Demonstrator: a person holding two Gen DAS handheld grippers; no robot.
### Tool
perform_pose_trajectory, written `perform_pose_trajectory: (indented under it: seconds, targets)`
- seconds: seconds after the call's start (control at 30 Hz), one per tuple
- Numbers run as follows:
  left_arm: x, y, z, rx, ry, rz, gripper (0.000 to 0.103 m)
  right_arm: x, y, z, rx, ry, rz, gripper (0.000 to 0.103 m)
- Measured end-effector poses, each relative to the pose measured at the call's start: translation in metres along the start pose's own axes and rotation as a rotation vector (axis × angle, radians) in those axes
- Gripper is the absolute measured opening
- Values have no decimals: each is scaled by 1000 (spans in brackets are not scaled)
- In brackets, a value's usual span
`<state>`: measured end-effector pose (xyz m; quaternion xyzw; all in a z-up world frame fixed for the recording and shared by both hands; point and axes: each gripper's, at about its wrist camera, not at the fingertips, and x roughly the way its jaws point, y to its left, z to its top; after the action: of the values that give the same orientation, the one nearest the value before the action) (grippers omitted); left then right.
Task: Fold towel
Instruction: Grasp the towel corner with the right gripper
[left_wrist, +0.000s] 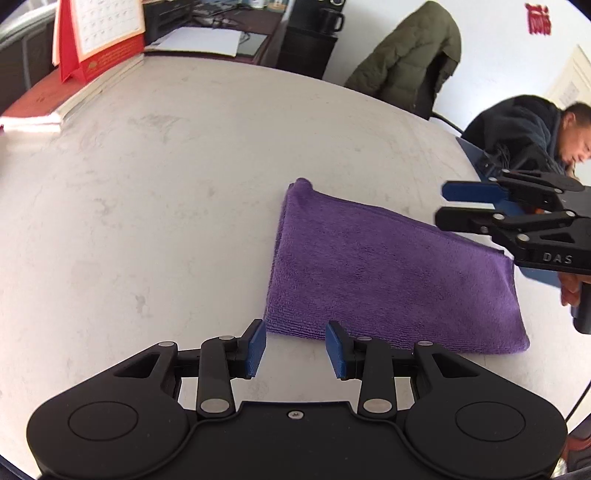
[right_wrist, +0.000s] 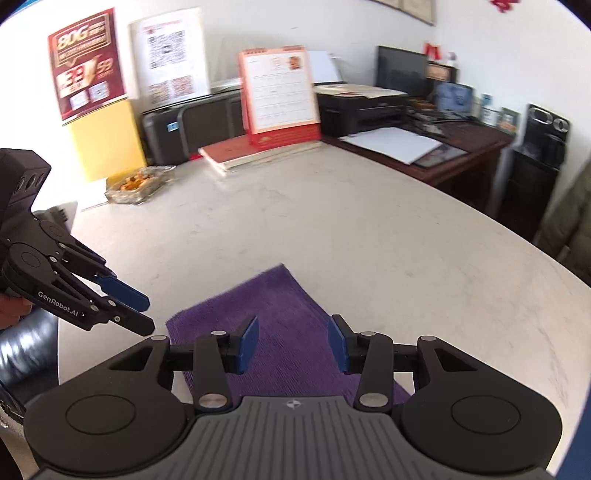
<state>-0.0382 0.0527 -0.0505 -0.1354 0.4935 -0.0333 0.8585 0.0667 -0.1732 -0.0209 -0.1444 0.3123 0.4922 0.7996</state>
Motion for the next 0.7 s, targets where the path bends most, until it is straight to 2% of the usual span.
perform_pose_trajectory:
  seconds: [0.13,0.33,0.5,0.7]
  targets:
    - [8,6,-2,-80,9,1,33,48,-8,23,-125,91,127,52]
    - [18,15,1,-166,6,-19,33,95,-19,38,-239,187,246,55]
    - [25,21,8,-184,-5,-11,33,119,-24,43,-333,258,317,58]
    - [27,25,10,-178,0,-36,33,142,-27,51,-413,314,409,60]
